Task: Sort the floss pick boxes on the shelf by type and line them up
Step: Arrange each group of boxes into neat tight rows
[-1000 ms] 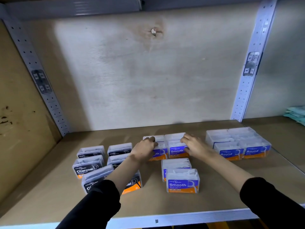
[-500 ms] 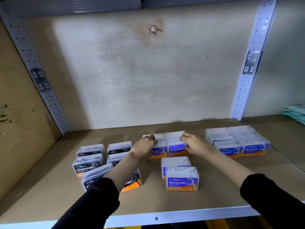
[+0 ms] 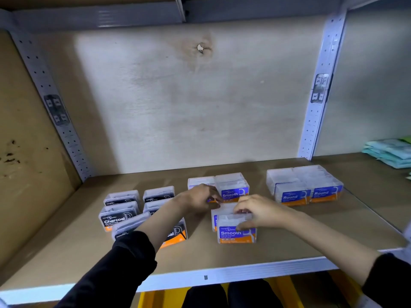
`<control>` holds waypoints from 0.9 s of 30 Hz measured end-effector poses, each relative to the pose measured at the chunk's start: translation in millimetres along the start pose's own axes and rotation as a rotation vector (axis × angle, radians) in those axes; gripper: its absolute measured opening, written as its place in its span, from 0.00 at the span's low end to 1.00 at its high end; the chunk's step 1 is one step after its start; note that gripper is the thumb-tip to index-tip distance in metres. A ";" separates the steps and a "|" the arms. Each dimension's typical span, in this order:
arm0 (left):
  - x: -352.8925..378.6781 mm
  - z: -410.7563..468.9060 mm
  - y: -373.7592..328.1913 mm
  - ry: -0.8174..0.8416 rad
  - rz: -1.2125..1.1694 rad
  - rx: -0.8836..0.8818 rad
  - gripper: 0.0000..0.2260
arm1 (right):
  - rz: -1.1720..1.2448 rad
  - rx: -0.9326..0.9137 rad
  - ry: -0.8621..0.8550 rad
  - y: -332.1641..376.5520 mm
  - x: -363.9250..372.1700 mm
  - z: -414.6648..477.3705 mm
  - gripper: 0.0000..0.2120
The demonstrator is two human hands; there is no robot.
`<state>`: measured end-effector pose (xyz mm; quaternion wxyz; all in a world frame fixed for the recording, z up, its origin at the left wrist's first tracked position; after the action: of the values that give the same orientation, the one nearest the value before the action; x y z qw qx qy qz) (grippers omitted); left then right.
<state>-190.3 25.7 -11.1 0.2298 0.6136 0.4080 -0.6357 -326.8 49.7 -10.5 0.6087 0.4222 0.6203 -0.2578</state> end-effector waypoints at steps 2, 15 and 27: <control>3.0 -1.3 -1.9 0.009 0.002 -0.005 0.15 | -0.031 0.013 -0.010 3.6 7.0 -5.5 0.24; 5.5 3.9 -9.7 -0.004 -0.070 -0.051 0.18 | 0.080 0.211 -0.004 -33.3 -2.4 -29.7 0.20; -3.3 -5.1 3.2 0.026 0.090 -0.137 0.21 | 0.095 0.277 -0.115 -52.6 -31.7 -8.7 0.15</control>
<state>-184.3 27.3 -8.2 0.2940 0.6225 0.4256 -0.5873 -378.6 23.4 11.2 0.5906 0.5155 0.5222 -0.3359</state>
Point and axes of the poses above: each hand's wrist, its own z-axis towards the middle knuckle, its own x-axis out of the palm, y = z × x, the point moved 5 cm from there along z, towards the middle knuckle, and after that the axes turned 10 degrees about x, right-handed, at the moved point
